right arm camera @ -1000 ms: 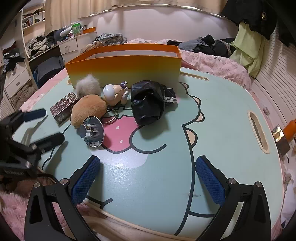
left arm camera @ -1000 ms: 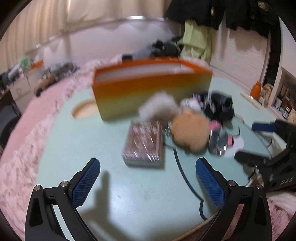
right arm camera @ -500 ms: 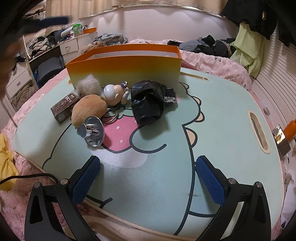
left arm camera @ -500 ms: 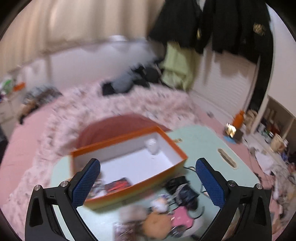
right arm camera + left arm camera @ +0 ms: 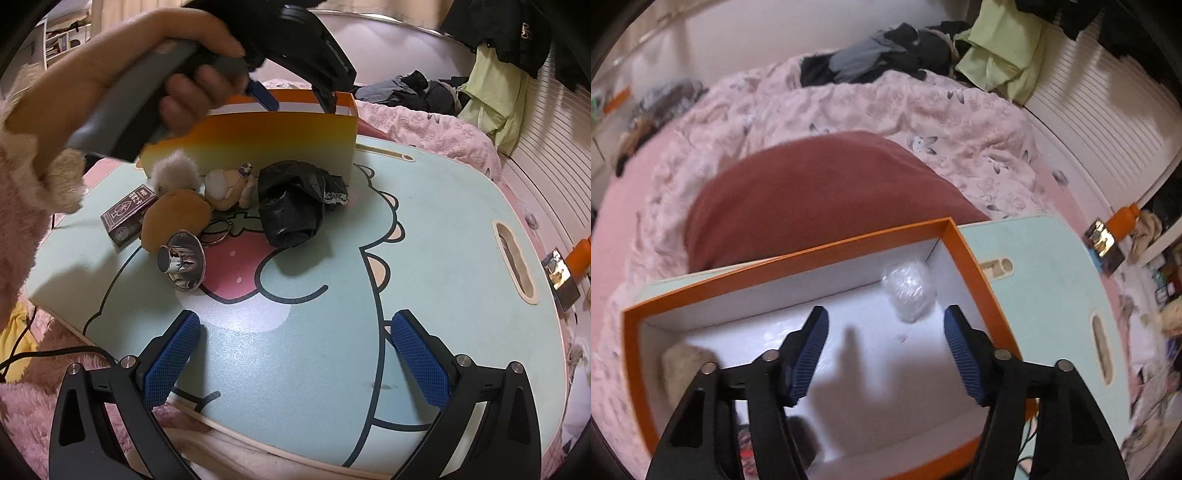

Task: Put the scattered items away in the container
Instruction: 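Move the left gripper into the box toward the clear plastic bag, then close the left gripper on the clear plastic bag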

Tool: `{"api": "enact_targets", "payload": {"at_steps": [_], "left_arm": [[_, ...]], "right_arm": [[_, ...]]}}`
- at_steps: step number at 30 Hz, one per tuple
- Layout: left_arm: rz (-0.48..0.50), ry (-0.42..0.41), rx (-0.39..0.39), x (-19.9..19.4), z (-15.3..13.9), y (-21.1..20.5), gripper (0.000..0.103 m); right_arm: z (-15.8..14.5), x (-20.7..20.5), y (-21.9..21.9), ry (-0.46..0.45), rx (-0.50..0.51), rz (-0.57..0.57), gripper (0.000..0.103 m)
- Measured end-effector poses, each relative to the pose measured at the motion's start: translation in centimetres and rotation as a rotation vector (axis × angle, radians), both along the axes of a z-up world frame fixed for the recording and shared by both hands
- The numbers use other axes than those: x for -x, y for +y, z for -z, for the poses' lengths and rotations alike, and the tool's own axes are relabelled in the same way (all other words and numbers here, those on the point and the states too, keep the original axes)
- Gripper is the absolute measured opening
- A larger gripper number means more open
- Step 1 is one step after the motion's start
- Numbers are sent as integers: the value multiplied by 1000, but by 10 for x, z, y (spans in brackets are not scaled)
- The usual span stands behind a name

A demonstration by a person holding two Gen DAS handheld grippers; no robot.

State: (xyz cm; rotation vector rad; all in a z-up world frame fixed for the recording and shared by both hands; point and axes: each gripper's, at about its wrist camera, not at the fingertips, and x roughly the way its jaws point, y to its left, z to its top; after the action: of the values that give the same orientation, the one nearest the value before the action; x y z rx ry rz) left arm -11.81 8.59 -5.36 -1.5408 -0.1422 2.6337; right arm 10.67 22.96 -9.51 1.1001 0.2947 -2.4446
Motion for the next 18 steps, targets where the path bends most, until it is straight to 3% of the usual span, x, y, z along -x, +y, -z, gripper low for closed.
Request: {"api": "enact_targets", "payload": {"at_steps": [4, 7, 8, 9, 14, 18], "left_arm": [[14, -29, -9, 12, 9, 13, 50], [16, -46, -53, 20, 14, 18, 36], [19, -51, -75, 19, 15, 17, 24], [23, -54, -72, 19, 14, 17, 20], [52, 27, 26, 6, 2, 17, 19], [52, 83, -42, -9, -22, -1, 19]], "right_arm": [[0, 0, 0, 0, 0, 0, 103], [0, 0, 0, 0, 1, 0, 103], [0, 0, 0, 0, 1, 0, 103], [0, 0, 0, 0, 0, 0, 103], [0, 2, -2, 1, 1, 2, 103], [0, 2, -1, 1, 1, 2, 103]]}}
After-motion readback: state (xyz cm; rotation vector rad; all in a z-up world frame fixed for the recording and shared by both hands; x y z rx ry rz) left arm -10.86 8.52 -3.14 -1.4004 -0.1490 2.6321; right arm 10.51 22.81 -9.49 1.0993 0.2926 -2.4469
